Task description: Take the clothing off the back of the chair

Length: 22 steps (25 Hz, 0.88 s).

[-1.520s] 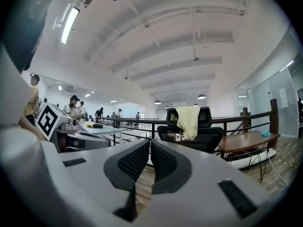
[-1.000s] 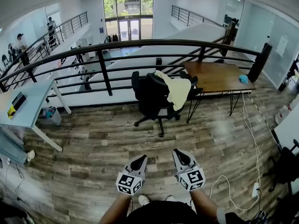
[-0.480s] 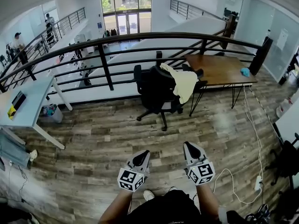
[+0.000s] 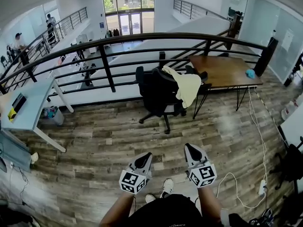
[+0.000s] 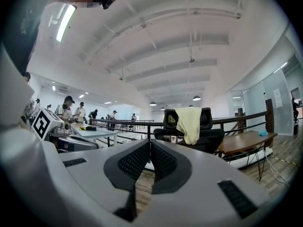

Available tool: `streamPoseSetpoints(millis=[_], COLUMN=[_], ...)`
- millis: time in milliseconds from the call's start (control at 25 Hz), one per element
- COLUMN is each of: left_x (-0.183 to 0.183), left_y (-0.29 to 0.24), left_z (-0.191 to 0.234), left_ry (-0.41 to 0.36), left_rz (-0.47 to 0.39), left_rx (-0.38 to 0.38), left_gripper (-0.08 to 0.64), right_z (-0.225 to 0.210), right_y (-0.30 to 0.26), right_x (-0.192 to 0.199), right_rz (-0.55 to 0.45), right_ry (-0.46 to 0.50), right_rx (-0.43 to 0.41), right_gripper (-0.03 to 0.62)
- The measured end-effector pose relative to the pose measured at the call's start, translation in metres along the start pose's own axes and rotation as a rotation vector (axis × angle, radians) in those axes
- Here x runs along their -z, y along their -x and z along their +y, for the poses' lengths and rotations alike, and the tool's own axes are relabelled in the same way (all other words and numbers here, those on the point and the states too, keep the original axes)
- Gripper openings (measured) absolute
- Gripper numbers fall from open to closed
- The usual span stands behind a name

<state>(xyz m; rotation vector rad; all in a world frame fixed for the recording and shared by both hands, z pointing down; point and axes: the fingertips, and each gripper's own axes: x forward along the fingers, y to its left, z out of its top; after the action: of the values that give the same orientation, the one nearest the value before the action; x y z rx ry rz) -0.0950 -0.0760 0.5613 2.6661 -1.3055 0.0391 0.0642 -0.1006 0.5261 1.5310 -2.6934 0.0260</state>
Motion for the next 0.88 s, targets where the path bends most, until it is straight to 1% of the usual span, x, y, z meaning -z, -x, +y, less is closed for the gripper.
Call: streamPoseSetpoints(millis=[160,320,640,760,880], left_x=[-0.007,-0.019,-0.025,-0.033,-0.042], left_y=[-0.012,-0.029,-0.073,-0.088,-0.104], left_z=[0.006,0.015,0.028,0.029,0.030], left_ry=[-0.013,-0.027,-0.025,-0.008,-0.013], left_rz=[0.002,-0.009,-0.005,-0.015,-0.031], left_rx=[-0.016,-0.026,-0.040,-0.039,-0.046], left_gripper=[0.012,0.012,0.012,0.012,0.012], right_z=[-0.010,-0.029,-0.055,-0.064,-0.078], right_y=[-0.014,-0.029,-0.062,-0.071,-0.079], right_x=[-0.003,-0.006,-0.008,-0.012,-0.015], right_rz=[-0.008,-0.016,-0.024,-0.038,-0.053], right_ry=[0.006,-0.001,-0.006,-0.004,-0.005], right_rx=[-0.021,-0.011,-0.043,-0.060,-0.066], right_gripper=[0.023,0.023,0.023,0.023,0.023])
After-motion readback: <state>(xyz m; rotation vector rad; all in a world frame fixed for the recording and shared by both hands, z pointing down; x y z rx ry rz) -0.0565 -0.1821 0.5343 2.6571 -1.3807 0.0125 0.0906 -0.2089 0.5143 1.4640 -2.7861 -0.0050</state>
